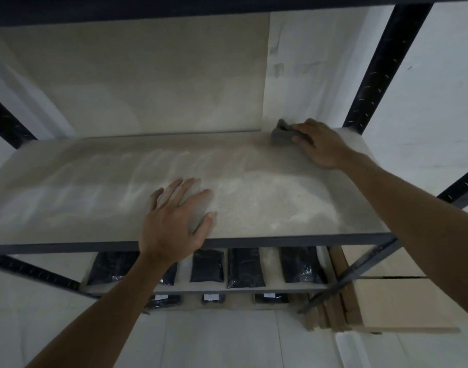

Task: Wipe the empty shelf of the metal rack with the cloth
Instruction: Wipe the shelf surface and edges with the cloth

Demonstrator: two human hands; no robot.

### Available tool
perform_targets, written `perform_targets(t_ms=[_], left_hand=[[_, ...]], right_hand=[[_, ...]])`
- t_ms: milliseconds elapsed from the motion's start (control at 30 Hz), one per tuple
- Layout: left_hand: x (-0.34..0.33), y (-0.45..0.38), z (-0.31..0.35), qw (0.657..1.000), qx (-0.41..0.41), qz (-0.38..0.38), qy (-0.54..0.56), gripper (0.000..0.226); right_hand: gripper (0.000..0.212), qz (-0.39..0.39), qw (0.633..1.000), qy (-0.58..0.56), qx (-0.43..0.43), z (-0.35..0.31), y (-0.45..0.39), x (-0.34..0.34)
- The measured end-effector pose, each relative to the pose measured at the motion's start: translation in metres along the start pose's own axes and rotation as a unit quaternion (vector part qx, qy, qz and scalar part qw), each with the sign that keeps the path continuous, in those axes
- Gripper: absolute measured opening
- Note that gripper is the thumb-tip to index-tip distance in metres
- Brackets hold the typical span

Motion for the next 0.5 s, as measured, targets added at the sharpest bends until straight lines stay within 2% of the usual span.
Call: perform_targets(t_ms=[233,400,467,500], left_hand=[[0.002,0.0,0.001,1.0,0.005,-0.004,0.0,0.053],[0.002,0.0,0.001,1.0,0.003,-0.007,0.004,0.055],[0.002,0.0,0.002,1.0,0.002,-0.003,0.006,0.055],[0.002,0.0,0.002,1.0,0.002,-0.002,0.005,0.055]], right_hand=[[0.035,-0.036,0.992,-0.088,0.083,-0.036,0.071,-0.008],[0.026,-0.124,0.968,-0.11,0.186,-0.061,0.115,0.002],[0.033,-0.106,0.972,-0.106,0.182,-0.052,0.105,0.012],[0.034,-0.071,0.981,-0.102,0.149,-0.042,0.094,0.018]])
Point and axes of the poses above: each hand's wrist, its own y-axis away from the middle knuckle, its own x-axis out of the back of the hand, z = x × y, the point moved 1 cm from there along -y, towards the middle knuckle, and after that the axes turned 15 degrees about -x, right-handed, at the moved point
